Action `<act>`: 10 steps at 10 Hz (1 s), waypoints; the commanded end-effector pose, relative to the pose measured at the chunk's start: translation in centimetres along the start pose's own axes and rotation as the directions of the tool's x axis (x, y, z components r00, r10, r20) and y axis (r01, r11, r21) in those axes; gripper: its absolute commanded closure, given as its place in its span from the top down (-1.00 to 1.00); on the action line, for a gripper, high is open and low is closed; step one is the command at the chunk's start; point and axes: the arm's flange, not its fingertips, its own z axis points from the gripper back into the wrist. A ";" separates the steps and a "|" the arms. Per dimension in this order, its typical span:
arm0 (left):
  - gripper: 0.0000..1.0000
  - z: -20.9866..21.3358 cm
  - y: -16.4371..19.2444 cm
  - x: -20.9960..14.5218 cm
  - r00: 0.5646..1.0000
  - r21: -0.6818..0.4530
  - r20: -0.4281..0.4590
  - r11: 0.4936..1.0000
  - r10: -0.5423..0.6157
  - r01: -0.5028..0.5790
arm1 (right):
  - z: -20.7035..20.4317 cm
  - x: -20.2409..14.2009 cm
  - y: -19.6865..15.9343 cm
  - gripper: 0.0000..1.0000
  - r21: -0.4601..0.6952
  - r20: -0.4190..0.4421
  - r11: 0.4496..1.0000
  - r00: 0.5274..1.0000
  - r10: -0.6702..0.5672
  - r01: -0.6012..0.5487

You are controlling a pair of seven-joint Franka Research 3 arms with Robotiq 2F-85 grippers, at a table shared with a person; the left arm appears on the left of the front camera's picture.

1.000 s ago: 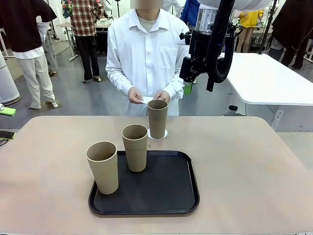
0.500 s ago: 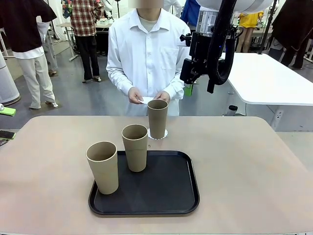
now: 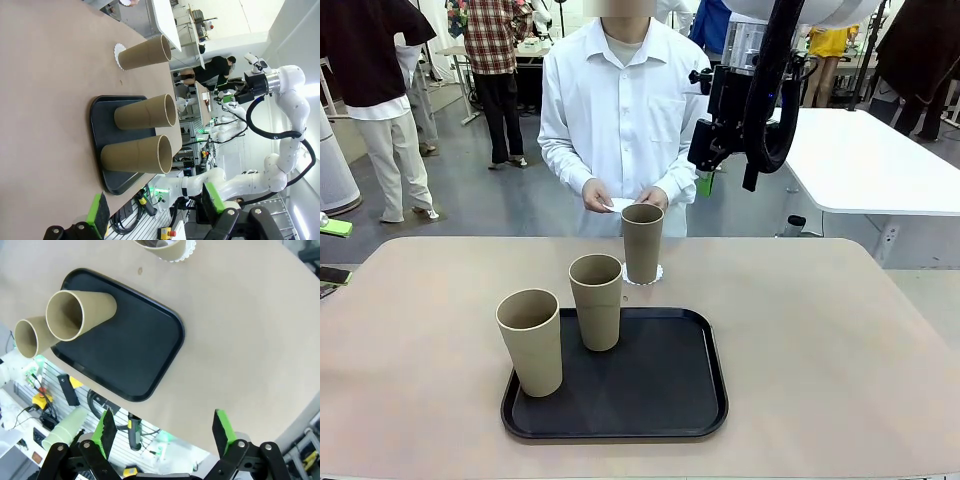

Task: Place coasters on the table and set cups on them.
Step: Take one Reusable plastic cup from the Flat Tray and place it on a coaster set by the human.

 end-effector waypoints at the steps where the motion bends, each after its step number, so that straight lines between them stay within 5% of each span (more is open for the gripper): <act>1: 1.00 0.0 0.0 0.1 1.000 -0.021 0.014 1.000 -0.014 0.015 | -2.2 -5.4 -6.3 1.00 0.223 0.141 0.971 0.983 -0.120 0.087; 3: 1.00 0.0 0.0 0.1 1.000 -0.021 0.014 1.000 -0.014 0.015 | -5.8 -10.6 -14.9 1.00 0.522 0.187 0.845 0.951 -0.247 0.116; 5: 1.00 0.0 0.0 0.1 1.000 -0.021 0.014 1.000 -0.014 0.015 | -8.3 -15.7 -21.4 1.00 0.730 0.254 0.683 0.927 -0.276 0.003; 7: 1.00 0.0 0.0 0.1 1.000 -0.021 0.014 1.000 -0.014 0.015 | -10.8 -20.6 -26.4 1.00 0.854 0.291 0.512 0.897 -0.332 -0.088; 10: 1.00 0.0 0.0 0.1 1.000 -0.021 0.014 1.000 -0.014 0.015 | -15.6 -25.8 -31.2 1.00 0.939 0.222 0.344 0.816 -0.534 -0.030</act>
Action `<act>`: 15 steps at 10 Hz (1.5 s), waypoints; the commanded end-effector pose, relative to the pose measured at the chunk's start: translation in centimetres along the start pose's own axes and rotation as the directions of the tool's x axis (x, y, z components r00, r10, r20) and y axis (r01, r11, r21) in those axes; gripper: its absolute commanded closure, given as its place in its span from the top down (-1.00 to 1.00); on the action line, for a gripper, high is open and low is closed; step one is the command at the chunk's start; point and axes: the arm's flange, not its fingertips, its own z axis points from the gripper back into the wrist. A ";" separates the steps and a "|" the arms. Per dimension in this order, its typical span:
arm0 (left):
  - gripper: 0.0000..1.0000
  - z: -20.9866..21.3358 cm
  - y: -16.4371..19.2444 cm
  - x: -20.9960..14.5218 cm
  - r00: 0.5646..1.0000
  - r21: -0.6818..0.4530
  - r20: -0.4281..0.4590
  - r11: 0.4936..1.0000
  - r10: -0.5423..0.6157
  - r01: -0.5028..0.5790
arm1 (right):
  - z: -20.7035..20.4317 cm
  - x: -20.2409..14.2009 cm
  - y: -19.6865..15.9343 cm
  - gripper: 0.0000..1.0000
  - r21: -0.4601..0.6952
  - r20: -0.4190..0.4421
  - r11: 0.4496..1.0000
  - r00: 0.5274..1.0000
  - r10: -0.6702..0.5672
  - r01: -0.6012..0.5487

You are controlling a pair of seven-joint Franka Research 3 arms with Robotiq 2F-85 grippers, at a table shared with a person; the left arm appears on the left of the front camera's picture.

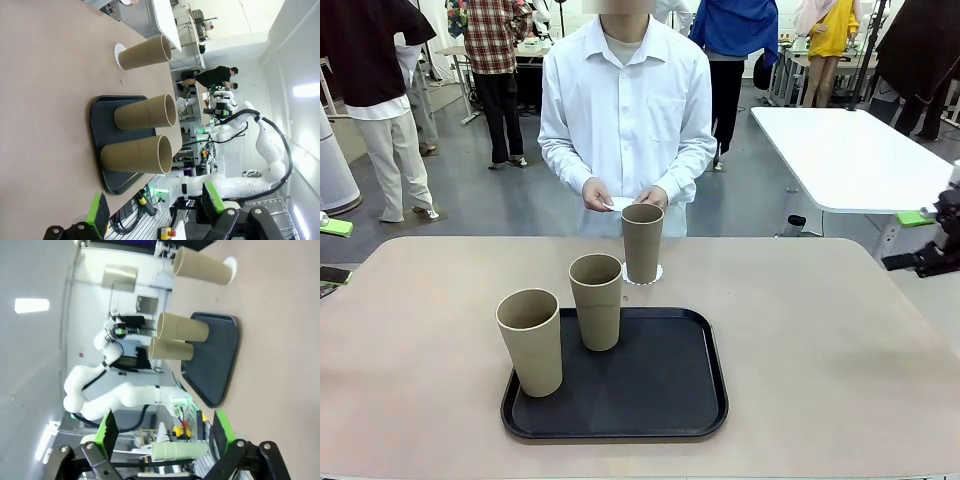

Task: Place coasters on the table and set cups on them.
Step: Take one Reusable plastic cup from the Flat Tray and place it on a coaster set by the human.

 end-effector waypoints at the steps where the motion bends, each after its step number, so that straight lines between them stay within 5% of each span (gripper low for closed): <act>1: 1.00 0.1 0.0 0.1 1.000 -0.022 0.015 1.000 -0.014 0.014 | 0.8 -1.3 -3.6 1.00 0.082 0.113 0.992 0.988 -0.102 0.093; 5: 1.00 0.1 0.0 0.1 1.000 -0.022 0.015 1.000 -0.014 0.014 | 1.5 -4.7 -6.5 1.00 0.153 0.248 0.976 0.950 -0.192 0.158; 15: 1.00 0.1 0.0 0.1 1.000 -0.022 0.015 1.000 -0.014 0.014 | 2.1 -4.8 -7.2 1.00 0.149 0.208 0.972 0.955 -0.210 0.181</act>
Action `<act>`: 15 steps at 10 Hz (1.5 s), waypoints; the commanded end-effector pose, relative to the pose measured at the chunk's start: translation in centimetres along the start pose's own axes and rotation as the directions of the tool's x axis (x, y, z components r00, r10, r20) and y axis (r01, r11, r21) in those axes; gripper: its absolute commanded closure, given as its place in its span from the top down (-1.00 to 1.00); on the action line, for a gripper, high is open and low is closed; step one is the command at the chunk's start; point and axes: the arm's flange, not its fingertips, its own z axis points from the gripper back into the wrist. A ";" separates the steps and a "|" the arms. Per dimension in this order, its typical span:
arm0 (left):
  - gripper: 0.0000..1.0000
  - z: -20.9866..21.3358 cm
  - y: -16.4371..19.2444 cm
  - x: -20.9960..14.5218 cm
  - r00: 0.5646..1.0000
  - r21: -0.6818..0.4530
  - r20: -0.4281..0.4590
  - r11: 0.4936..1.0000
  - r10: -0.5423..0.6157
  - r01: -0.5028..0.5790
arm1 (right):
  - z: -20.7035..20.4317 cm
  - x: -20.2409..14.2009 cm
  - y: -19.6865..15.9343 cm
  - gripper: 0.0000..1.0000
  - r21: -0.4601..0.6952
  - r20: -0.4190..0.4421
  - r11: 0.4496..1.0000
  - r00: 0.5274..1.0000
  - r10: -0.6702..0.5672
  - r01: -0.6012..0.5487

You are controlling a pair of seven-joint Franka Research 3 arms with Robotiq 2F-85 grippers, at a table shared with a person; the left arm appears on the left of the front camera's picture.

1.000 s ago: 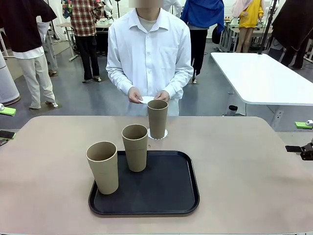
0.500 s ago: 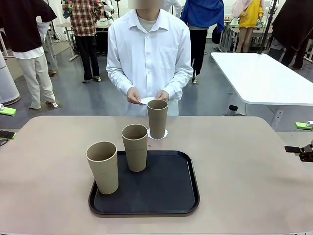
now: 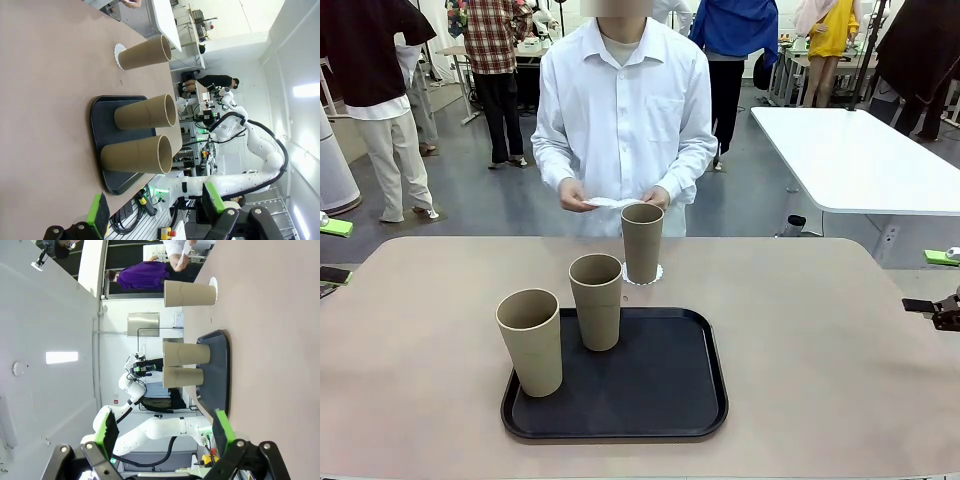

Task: Place coasters on the table and set cups on them.
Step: Take one Reusable plastic cup from the Flat Tray and place it on a coaster set by the human.

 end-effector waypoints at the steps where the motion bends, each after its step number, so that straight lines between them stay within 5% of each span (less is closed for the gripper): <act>1: 1.00 0.1 0.0 0.1 1.000 -0.022 0.014 1.000 -0.014 0.014 | 0.1 0.1 0.1 1.00 -0.002 0.002 1.000 1.000 -0.006 0.006; 15: 1.00 0.1 0.0 0.1 1.000 -0.022 0.014 1.000 -0.014 0.014 | 0.1 0.1 0.1 1.00 -0.002 0.002 1.000 1.000 -0.006 0.006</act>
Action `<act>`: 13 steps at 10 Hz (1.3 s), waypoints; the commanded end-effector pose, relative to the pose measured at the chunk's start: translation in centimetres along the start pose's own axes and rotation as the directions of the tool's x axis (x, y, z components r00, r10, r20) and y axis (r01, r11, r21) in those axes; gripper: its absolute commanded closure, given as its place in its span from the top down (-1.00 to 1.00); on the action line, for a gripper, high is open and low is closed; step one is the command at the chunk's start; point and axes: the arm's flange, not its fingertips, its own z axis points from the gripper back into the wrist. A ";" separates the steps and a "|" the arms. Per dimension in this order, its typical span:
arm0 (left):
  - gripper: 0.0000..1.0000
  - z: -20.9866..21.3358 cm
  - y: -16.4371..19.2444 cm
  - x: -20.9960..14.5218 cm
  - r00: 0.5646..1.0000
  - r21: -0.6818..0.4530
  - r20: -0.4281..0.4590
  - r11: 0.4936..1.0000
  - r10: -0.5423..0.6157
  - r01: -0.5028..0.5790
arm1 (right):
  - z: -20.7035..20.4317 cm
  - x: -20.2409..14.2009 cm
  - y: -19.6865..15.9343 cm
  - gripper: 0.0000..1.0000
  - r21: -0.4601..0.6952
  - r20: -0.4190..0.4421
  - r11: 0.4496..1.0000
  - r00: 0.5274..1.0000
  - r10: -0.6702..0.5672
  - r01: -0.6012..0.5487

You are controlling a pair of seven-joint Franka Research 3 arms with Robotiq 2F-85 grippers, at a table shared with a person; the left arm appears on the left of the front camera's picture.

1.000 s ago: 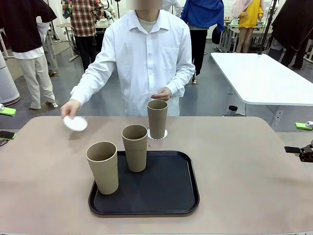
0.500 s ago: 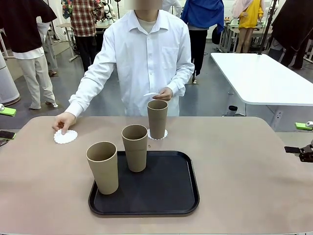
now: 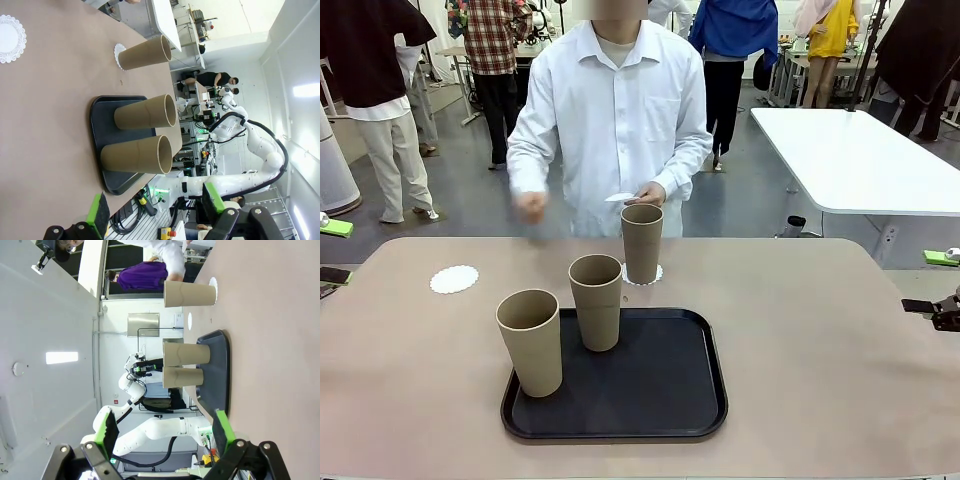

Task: Place coasters on the table and set cups on them.
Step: Take one Reusable plastic cup from the Flat Tray and place it on a coaster set by the human.

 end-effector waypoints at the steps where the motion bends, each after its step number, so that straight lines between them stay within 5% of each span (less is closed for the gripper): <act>1: 1.00 0.1 0.0 0.1 1.000 -0.022 0.014 1.000 -0.014 0.015 | 0.1 0.1 0.1 1.00 -0.002 0.001 1.000 1.000 -0.006 0.006; 3: 1.00 0.0 0.0 0.0 1.000 0.000 0.000 1.000 0.000 0.000 | 0.1 0.1 0.1 1.00 -0.002 0.001 1.000 1.000 -0.006 0.006; 4: 1.00 0.5 -2.2 1.9 0.962 0.044 -0.089 0.964 -0.259 0.264 | 0.1 0.1 0.1 1.00 -0.002 0.001 1.000 1.000 -0.006 0.006; 5: 1.00 0.2 -4.3 4.1 0.908 0.157 -0.171 0.899 -0.383 0.409 | 0.1 0.1 0.1 1.00 -0.002 0.001 1.000 1.000 -0.006 0.006; 8: 1.00 -2.6 -12.2 7.0 0.691 0.322 -0.501 0.629 -0.521 0.708 | 0.1 0.1 0.1 1.00 -0.002 0.001 1.000 1.000 -0.006 0.006; 10: 1.00 -6.6 -16.7 5.0 0.464 0.266 -0.735 0.418 -0.495 0.868 | 0.1 0.1 0.1 1.00 -0.002 0.001 1.000 1.000 -0.006 0.006; 12: 1.00 -11.2 -19.2 3.8 0.320 0.201 -0.840 0.296 -0.438 0.934 | 0.1 0.1 0.1 1.00 -0.002 0.001 1.000 1.000 -0.006 0.006; 13: 1.00 -12.8 -19.4 3.5 0.299 0.200 -0.854 0.263 -0.426 0.944 | 0.1 0.1 0.1 1.00 -0.002 0.001 1.000 1.000 -0.006 0.006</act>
